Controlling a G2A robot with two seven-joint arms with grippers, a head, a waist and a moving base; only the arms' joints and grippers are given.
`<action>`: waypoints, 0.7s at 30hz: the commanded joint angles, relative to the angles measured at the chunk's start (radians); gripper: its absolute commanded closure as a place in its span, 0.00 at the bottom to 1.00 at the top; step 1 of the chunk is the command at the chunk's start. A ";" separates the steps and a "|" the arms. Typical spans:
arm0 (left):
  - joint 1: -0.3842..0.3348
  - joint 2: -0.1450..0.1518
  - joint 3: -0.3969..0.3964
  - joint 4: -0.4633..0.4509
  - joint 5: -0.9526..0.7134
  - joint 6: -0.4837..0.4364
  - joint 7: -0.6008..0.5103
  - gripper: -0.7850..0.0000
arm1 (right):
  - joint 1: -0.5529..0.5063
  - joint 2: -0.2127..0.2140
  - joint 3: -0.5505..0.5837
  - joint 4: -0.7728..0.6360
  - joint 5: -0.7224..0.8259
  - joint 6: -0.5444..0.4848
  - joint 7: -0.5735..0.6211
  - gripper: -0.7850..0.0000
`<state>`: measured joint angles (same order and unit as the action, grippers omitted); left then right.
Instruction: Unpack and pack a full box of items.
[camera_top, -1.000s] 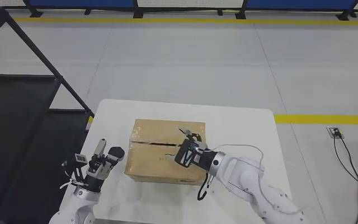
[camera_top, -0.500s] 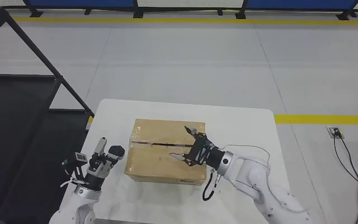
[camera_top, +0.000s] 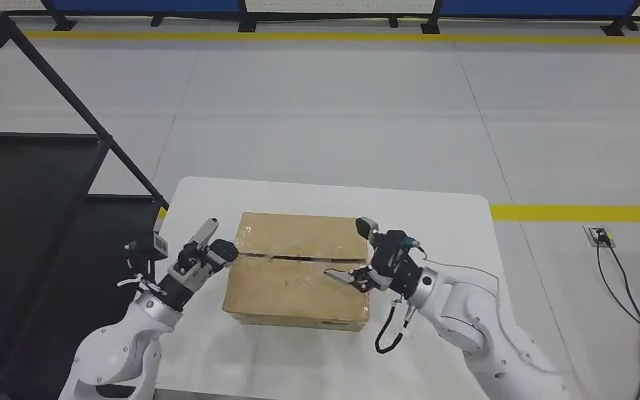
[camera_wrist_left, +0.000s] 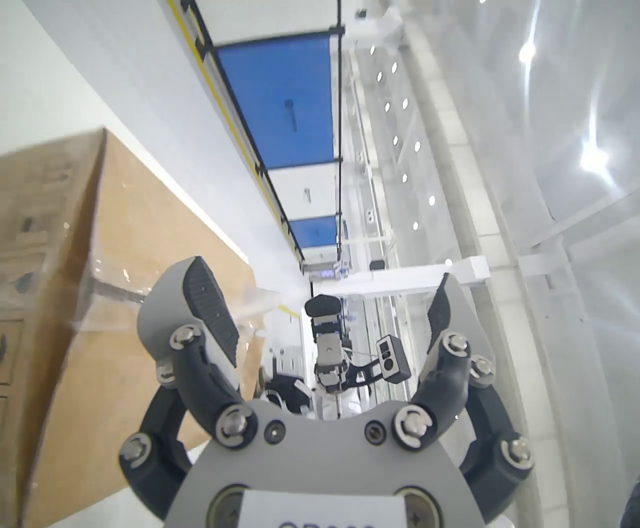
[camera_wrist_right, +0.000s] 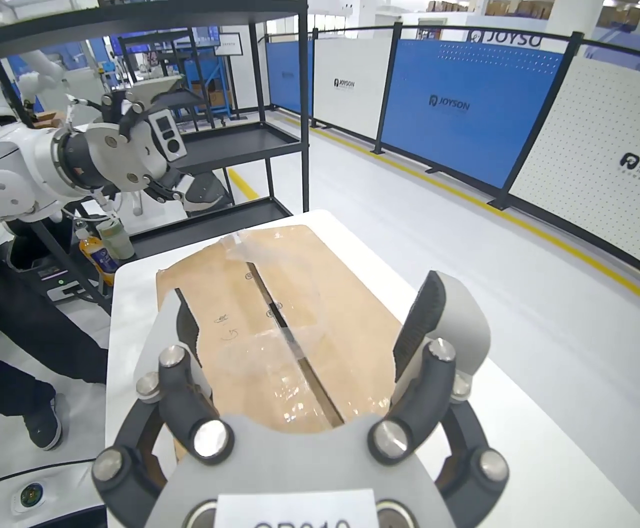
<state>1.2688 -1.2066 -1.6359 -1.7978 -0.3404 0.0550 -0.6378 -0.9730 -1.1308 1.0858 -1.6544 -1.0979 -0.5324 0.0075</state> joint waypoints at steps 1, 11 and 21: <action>-0.072 0.011 0.011 0.054 -0.014 0.099 -0.187 0.00 | -0.049 0.009 0.036 -0.006 -0.013 -0.022 -0.047 0.00; -0.107 0.017 0.008 0.082 0.014 0.123 -0.223 0.00 | -0.151 0.027 0.124 0.035 -0.011 -0.102 -0.127 0.00; -0.097 0.013 0.045 0.060 0.007 0.035 -0.099 0.00 | -0.051 0.021 0.035 0.113 0.082 -0.424 -0.047 0.00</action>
<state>1.1728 -1.1934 -1.5935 -1.7391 -0.3256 0.0938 -0.7534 -1.0387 -1.1080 1.1388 -1.5479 -1.0327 -0.9178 -0.0487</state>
